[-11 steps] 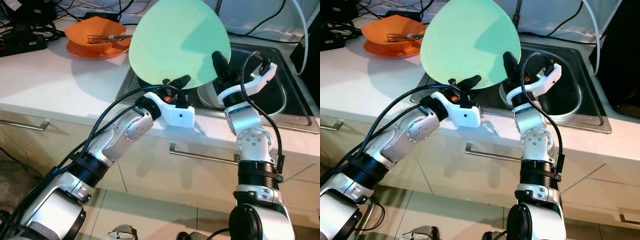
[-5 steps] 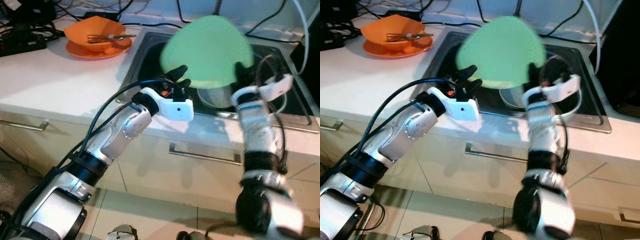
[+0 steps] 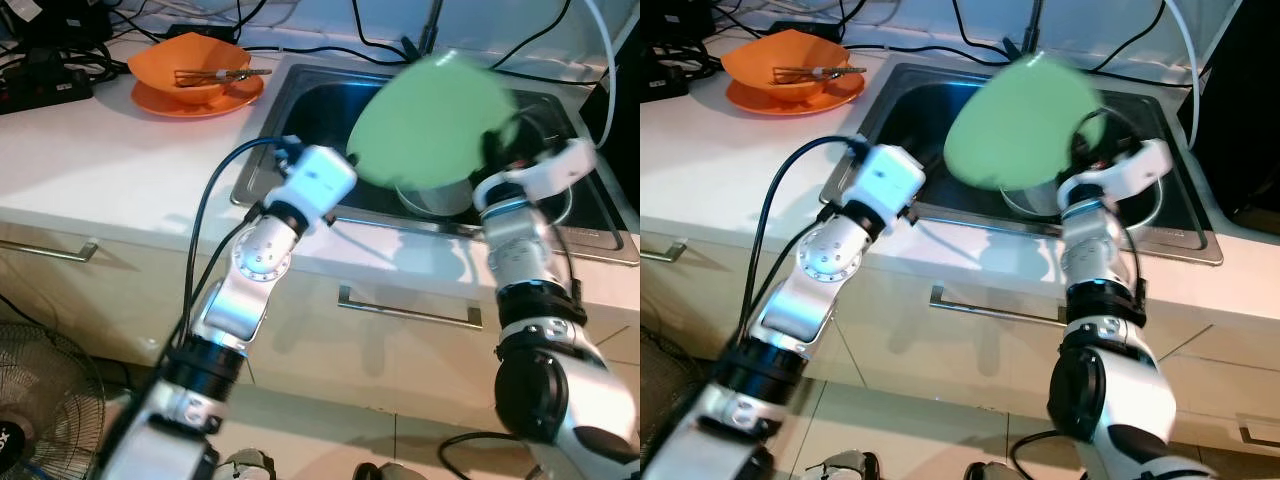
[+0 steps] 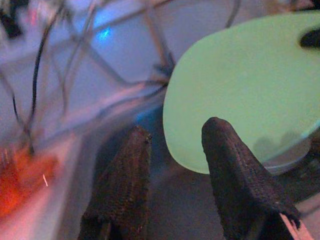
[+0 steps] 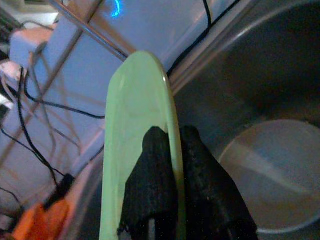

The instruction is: Kitchen organization

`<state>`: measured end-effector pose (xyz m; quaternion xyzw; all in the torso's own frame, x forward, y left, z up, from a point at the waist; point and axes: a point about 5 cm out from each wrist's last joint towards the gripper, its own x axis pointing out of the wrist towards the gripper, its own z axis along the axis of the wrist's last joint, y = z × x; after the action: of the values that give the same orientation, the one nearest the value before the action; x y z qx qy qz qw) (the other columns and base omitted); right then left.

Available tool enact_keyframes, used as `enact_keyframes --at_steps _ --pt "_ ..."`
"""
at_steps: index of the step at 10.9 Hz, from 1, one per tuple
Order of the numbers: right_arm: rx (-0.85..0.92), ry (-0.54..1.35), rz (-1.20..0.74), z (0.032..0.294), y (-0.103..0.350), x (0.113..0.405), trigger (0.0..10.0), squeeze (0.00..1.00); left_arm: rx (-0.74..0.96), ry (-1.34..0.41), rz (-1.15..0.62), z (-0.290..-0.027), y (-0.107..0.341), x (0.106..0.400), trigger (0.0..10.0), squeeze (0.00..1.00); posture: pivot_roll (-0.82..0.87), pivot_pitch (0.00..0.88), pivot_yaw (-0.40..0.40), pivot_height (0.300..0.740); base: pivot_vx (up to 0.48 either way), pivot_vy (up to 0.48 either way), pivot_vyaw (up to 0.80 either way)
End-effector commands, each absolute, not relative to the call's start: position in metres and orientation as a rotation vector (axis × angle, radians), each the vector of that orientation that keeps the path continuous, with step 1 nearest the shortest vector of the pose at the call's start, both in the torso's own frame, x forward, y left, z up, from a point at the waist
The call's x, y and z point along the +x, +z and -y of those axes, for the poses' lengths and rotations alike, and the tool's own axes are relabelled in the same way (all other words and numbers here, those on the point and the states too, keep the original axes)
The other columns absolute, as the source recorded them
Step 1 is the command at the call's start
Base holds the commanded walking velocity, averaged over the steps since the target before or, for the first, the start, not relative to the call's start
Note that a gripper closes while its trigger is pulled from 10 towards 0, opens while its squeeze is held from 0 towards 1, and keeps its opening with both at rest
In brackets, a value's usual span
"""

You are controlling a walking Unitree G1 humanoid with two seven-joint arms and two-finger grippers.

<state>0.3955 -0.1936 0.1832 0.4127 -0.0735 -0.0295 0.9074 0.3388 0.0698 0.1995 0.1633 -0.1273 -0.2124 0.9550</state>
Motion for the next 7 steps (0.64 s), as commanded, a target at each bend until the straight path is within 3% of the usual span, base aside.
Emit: enact_keyframes --at_steps 1,4,7 --pt "0.82 -0.034 0.226 0.196 0.206 0.402 10.0 0.0 0.233 -0.442 0.168 -0.072 0.193 0.339 10.0 0.0 0.1 0.042 -0.039 0.74 0.0 0.0 0.0" --pt "0.758 -0.034 0.147 0.191 0.197 0.407 10.0 0.0 0.038 -0.523 0.018 -0.063 0.184 0.334 10.0 0.0 0.11 0.043 -0.051 0.74 0.0 0.0 0.0" --pt "0.723 -0.029 0.083 0.182 0.186 0.408 10.0 0.0 -0.026 -0.553 -0.044 -0.058 0.188 0.328 10.0 0.0 0.12 0.056 -0.057 0.74 0.0 0.0 0.0"
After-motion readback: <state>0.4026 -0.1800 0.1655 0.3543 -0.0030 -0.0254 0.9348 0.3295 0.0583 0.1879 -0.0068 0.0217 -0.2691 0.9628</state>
